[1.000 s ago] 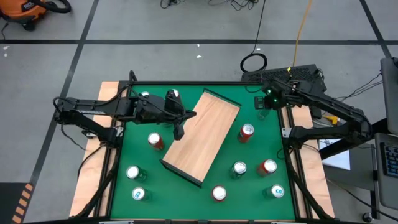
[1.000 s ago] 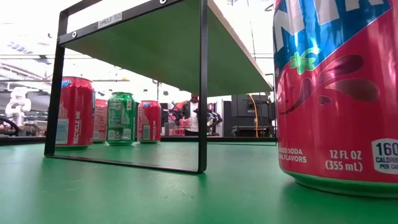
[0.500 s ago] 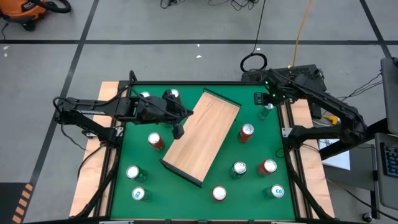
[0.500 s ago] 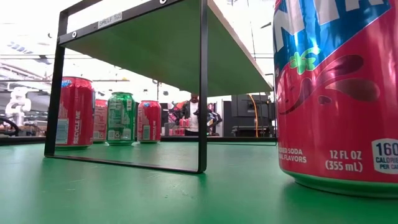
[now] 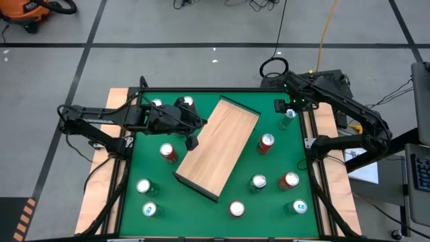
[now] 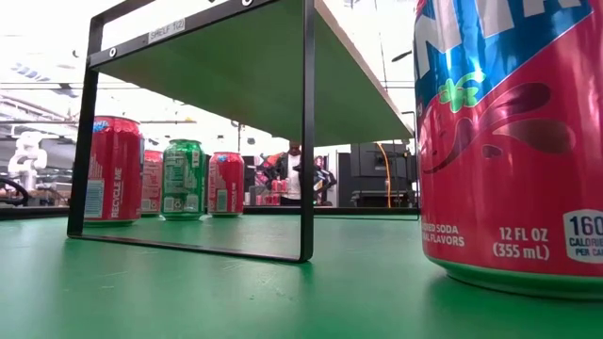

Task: Sort soda cans
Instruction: Put the blue soda can on the shelf

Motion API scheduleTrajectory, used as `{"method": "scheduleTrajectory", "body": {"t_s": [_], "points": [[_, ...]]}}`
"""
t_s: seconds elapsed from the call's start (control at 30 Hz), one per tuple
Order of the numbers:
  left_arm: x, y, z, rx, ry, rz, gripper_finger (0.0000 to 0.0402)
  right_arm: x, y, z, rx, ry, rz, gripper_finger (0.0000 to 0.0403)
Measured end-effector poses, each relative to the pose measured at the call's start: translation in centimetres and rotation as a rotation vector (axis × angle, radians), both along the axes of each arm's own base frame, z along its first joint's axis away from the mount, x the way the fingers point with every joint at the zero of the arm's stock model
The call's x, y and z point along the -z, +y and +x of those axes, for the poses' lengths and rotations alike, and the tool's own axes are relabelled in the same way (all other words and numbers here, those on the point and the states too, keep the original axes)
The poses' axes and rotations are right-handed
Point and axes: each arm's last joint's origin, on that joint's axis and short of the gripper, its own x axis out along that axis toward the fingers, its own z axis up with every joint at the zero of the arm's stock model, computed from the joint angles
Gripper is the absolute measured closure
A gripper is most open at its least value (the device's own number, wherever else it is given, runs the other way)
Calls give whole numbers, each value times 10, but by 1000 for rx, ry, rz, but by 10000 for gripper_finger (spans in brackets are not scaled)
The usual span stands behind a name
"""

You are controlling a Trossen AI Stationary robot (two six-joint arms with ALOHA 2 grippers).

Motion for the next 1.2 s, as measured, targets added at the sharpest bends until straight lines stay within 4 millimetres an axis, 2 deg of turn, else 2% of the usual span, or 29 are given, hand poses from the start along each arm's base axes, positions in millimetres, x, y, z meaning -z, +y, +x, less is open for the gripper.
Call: {"method": "scheduleTrajectory", "body": {"t_s": [0.2,0.6,1.2], "points": [[0,0,0,-2,4,9,402,5,-6,1,-19,36,21,63],[5,0,-3,-2,60,12,402,16,-17,4,-64,93,73,62],[4,0,-3,-1,59,13,402,43,-36,20,-146,160,195,64]]}}
